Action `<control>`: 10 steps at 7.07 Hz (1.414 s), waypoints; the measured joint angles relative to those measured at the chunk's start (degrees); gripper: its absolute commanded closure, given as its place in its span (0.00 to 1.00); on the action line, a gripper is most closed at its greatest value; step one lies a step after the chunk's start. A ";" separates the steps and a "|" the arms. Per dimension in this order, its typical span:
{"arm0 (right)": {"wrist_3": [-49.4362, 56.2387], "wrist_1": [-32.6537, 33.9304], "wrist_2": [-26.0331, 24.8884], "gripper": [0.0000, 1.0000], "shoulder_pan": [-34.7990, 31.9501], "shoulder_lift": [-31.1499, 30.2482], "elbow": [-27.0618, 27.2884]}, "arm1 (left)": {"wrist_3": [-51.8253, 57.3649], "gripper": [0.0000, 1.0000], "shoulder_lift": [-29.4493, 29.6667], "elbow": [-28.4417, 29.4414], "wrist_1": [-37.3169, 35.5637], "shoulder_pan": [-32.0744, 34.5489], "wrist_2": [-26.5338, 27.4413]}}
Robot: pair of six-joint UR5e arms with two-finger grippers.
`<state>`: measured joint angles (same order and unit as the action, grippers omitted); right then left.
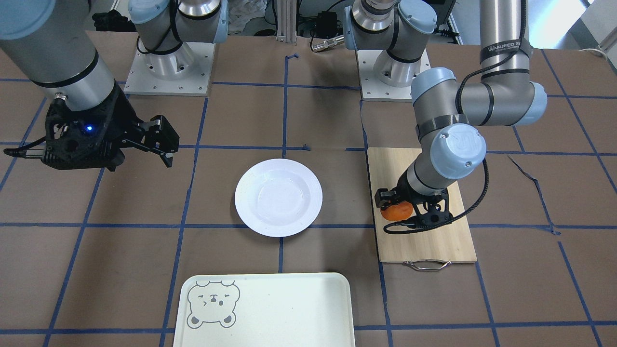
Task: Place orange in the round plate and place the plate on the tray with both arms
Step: 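Carry the orange with the left gripper onto the white plate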
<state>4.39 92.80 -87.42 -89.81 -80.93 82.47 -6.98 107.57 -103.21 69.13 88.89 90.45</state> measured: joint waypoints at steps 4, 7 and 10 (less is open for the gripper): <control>0.00 0.09 -0.11 0.00 -0.01 -0.01 0.23 | -23.07 0.98 0.66 0.16 0.36 17.25 -6.75; -0.02 0.40 0.31 0.00 0.12 0.03 1.07 | -26.53 0.97 3.04 -0.03 -4.29 21.10 -11.71; 0.00 6.91 1.57 0.00 0.24 0.70 6.66 | -28.76 0.00 7.00 0.16 -12.25 21.23 -11.85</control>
<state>4.39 99.71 -85.85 -89.57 -80.23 89.13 -35.74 114.57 -103.05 56.87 110.12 78.59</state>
